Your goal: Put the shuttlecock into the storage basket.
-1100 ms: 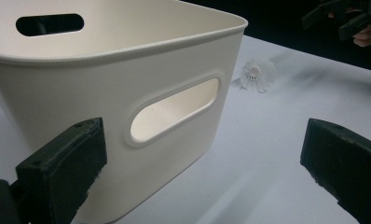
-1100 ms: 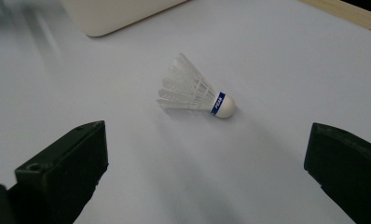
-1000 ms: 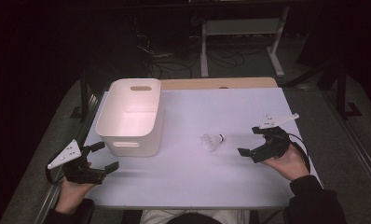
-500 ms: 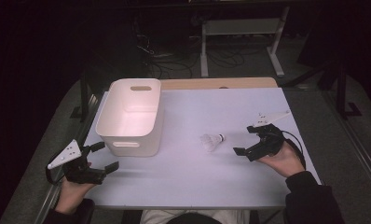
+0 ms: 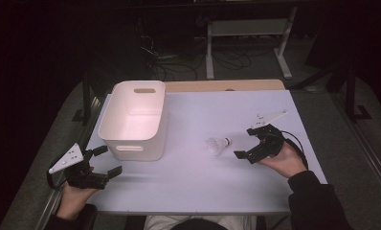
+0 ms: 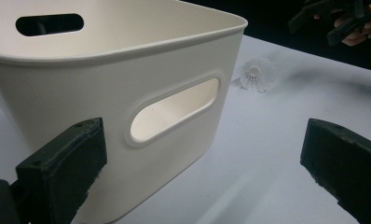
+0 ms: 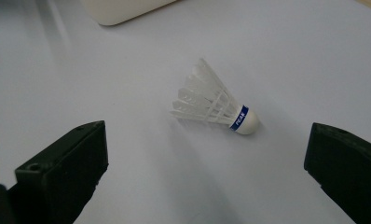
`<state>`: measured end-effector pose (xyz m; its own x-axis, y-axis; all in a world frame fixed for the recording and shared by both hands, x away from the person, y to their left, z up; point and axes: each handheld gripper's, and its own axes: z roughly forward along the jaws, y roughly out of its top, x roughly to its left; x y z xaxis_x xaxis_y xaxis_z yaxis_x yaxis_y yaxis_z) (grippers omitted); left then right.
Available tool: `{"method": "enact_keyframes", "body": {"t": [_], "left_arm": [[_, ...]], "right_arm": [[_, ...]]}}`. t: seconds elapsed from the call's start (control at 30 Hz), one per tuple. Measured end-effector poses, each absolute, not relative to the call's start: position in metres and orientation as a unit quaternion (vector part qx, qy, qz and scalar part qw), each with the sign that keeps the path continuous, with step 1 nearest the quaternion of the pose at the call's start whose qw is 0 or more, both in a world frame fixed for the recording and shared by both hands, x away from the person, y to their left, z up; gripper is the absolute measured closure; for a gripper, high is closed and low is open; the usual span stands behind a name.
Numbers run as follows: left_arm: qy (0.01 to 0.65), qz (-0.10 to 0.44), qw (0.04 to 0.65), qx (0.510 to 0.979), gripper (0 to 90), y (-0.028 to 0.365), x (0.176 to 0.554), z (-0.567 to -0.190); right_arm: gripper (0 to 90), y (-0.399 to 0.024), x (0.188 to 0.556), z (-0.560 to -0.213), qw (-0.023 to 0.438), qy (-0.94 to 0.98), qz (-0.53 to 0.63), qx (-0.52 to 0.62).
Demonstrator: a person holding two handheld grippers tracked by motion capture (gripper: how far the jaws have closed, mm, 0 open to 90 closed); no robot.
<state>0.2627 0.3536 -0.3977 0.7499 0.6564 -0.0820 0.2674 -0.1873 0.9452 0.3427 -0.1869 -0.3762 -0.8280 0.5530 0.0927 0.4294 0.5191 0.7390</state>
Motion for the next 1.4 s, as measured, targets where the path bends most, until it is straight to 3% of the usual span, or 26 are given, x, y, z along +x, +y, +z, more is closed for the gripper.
{"method": "enact_keyframes", "body": {"t": [0.97, 1.4], "left_arm": [[0.306, 0.175, 0.559, 0.750, 0.1, 0.354, 0.263, -0.397], [0.306, 0.175, 0.560, 0.750, 0.1, 0.354, 0.262, -0.397]], "right_arm": [[0.0, -0.167, 0.357, -0.394, 0.045, 0.887, 0.374, 0.266], [12.9, -0.164, 0.363, -0.400, 0.019, 0.892, 0.374, 0.253]]}}
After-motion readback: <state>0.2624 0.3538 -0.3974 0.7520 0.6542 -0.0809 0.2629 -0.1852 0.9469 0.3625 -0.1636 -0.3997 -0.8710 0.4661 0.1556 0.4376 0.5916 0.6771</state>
